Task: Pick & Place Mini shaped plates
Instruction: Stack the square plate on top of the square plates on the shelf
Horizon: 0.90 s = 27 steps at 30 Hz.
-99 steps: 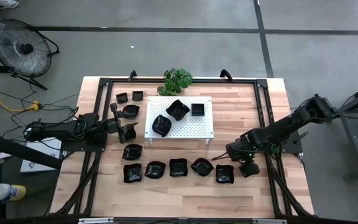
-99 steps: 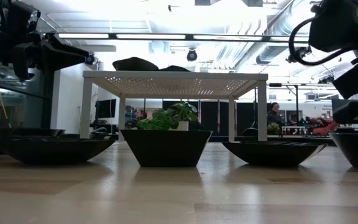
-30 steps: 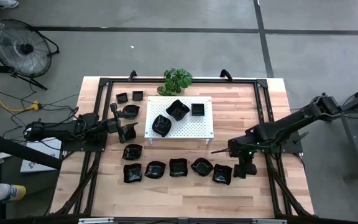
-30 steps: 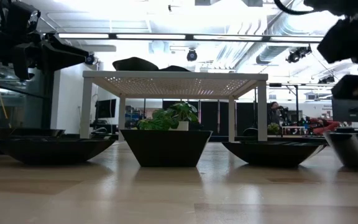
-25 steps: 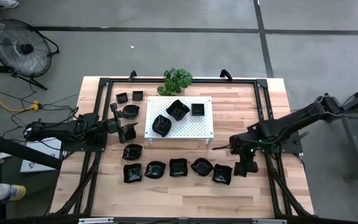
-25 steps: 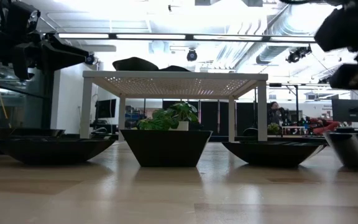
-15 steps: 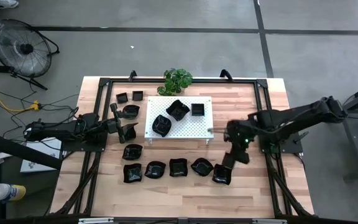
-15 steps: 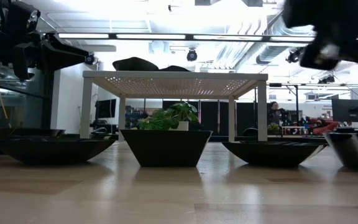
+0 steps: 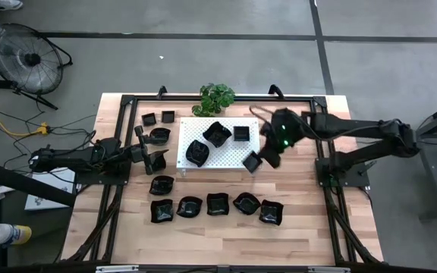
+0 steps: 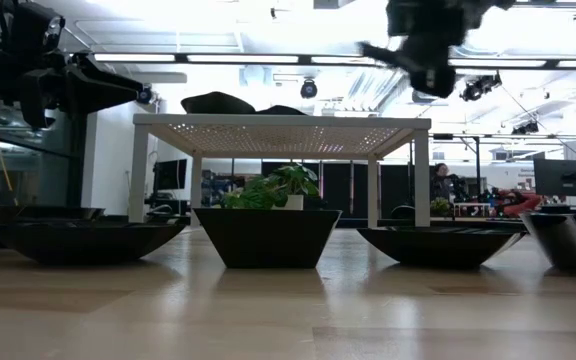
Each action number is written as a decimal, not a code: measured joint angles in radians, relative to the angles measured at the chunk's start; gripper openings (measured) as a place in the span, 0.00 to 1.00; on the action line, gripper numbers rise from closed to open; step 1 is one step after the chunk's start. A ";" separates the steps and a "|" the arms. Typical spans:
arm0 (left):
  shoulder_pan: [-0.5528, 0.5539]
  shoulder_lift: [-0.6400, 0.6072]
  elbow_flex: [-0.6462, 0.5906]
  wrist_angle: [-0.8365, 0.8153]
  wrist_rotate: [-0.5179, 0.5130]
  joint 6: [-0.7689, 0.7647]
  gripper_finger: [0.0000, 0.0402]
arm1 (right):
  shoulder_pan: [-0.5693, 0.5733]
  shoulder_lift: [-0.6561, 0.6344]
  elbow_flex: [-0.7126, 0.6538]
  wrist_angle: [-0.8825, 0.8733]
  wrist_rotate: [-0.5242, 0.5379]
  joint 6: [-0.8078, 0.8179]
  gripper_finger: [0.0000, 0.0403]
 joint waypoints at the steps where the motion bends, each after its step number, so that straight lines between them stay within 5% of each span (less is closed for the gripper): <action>1: 0.000 0.000 0.000 0.000 0.000 0.000 0.44 | -0.022 0.014 0.009 0.015 0.001 0.014 0.03; 12: 0.000 0.000 0.000 0.000 -0.004 0.000 0.44 | -0.222 0.135 0.076 0.051 -0.010 0.206 0.03; 27: 0.000 0.000 0.000 0.000 -0.003 0.000 0.44 | -0.277 0.186 0.076 0.059 -0.010 0.448 0.03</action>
